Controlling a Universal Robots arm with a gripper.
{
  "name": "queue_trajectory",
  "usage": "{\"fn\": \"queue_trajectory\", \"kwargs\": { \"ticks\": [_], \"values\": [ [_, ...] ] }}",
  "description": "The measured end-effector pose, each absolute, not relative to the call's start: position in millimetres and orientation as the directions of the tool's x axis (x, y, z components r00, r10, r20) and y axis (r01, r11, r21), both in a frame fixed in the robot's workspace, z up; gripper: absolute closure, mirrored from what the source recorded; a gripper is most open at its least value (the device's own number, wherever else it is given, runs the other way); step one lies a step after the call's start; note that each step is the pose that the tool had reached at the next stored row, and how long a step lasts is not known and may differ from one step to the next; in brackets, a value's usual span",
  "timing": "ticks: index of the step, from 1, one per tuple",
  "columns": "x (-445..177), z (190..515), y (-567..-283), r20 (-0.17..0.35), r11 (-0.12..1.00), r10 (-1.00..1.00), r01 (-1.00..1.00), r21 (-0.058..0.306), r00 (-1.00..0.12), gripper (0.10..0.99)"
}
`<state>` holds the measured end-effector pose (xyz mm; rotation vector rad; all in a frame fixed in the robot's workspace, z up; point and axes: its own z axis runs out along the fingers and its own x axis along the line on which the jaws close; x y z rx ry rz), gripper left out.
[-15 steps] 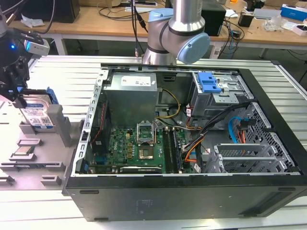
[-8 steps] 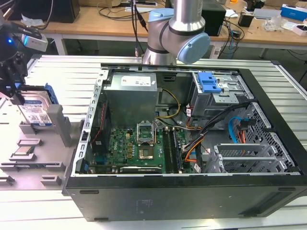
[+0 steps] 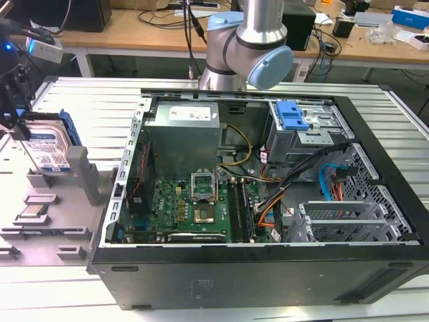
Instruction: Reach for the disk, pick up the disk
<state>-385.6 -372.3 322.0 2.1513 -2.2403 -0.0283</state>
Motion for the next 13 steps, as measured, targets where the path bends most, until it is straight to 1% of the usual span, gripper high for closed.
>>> {"fn": "queue_trajectory", "kwargs": {
  "ticks": [13],
  "values": [
    [-385.6, 347.3, -372.1, 0.013, 0.041, -0.999, -0.998, 0.038, -0.04, 0.718]
  ]
}}
